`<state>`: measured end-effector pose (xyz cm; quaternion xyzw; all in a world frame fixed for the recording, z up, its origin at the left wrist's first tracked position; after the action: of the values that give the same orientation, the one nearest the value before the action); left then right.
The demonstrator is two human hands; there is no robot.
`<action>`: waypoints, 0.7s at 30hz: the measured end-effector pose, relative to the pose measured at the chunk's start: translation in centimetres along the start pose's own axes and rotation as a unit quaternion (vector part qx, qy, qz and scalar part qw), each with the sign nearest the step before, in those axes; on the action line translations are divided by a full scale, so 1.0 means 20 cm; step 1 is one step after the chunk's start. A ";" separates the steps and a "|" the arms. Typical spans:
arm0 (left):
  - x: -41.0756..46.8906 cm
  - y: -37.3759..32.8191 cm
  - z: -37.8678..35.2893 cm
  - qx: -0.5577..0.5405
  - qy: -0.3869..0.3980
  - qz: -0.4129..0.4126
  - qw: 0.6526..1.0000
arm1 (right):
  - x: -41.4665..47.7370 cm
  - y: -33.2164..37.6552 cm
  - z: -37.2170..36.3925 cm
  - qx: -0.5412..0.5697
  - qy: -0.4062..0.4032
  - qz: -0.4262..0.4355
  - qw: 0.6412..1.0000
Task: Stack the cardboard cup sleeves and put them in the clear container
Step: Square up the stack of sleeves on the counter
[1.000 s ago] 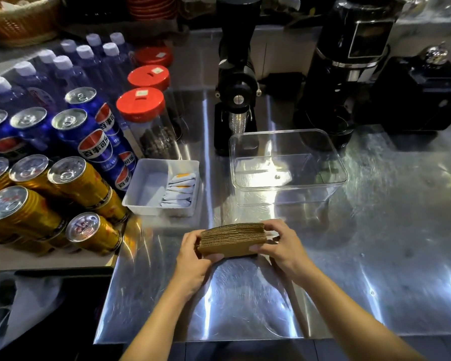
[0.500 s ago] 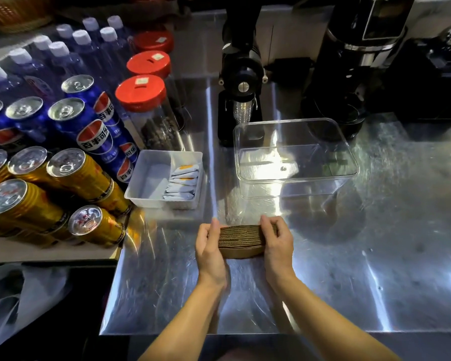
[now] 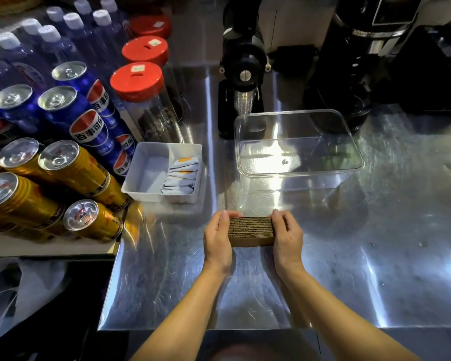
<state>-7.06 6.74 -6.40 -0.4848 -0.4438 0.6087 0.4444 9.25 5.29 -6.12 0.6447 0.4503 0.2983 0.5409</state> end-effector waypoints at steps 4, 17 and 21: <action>-0.03 -0.02 0.00 -0.029 0.019 0.007 0.999 | 0.00 -0.02 0.01 -0.006 -0.005 0.003 1.000; -0.13 0.04 0.20 0.249 0.216 -0.042 0.943 | 0.01 -0.02 0.01 -0.015 0.004 0.002 1.000; -0.11 0.04 0.18 0.245 0.187 -0.036 0.951 | 0.01 -0.03 0.02 -0.023 0.012 -0.003 1.000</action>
<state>-10.35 4.06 -6.18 -0.4499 -0.2073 0.5803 0.6464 9.43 5.26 -6.75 0.6272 0.4518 0.3143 0.5511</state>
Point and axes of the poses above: each hand's wrist, its own x-axis towards the middle knuckle, its own z-axis out of the back of the hand, y = z × x, the point moved 8 cm from there along x, towards the middle knuckle, and after that the axes turned 15 degrees about x, right-handed, at the moved point
